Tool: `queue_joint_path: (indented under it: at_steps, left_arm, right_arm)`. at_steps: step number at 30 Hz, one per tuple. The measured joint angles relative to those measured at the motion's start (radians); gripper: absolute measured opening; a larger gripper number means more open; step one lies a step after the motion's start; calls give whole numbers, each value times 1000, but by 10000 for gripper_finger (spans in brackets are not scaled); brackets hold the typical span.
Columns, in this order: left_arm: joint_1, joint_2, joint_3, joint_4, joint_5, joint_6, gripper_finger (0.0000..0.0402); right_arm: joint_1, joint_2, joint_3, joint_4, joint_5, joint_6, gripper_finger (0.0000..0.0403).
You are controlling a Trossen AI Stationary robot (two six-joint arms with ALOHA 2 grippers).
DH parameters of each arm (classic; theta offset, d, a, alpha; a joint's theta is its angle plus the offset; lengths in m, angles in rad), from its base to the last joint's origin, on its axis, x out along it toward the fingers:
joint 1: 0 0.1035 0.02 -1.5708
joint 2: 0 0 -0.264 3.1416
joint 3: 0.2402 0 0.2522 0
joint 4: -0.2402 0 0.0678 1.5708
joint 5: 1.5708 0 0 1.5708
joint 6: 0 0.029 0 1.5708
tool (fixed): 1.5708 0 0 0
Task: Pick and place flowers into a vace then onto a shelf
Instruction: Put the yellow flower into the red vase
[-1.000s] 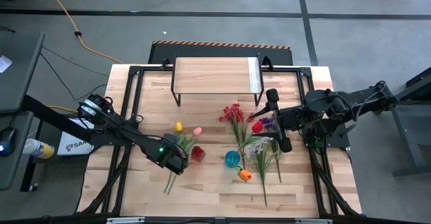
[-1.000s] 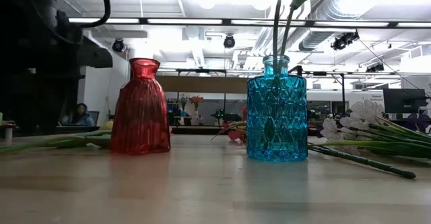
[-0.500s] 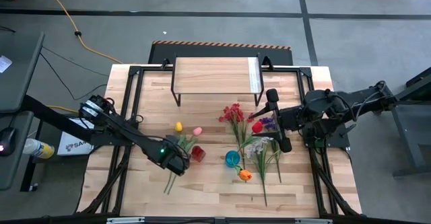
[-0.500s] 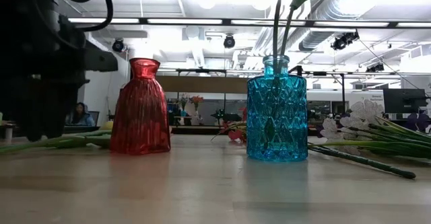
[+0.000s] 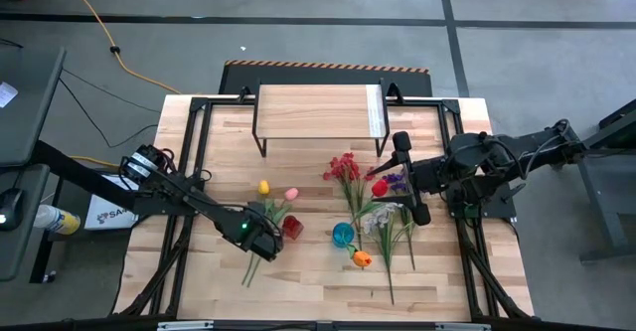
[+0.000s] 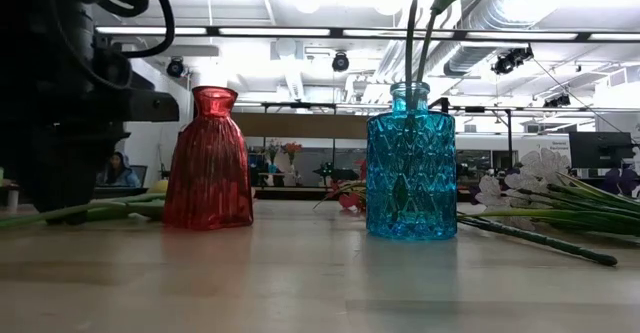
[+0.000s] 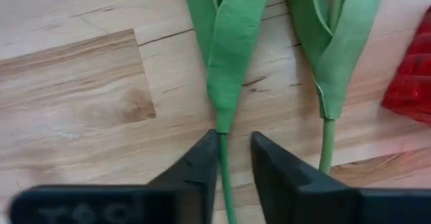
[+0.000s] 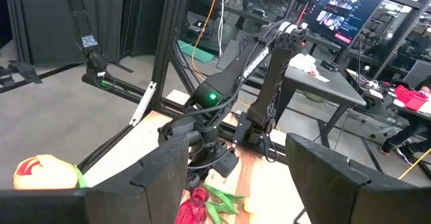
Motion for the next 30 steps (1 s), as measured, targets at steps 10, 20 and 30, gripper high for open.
queue_joint_path:
  at_steps: [10,20,30]
  left_arm:
    - [0,1,1,-54,35,-98,35]
    - [-2,-67,-2,-228,35,-156,22]
    - [-15,-146,207,-549,-87,-178,22]
  right_arm:
    - [0,0,0,-6,0,0,239]
    - [0,0,0,-12,0,0,239]
    - [0,0,0,-10,1,-25,239]
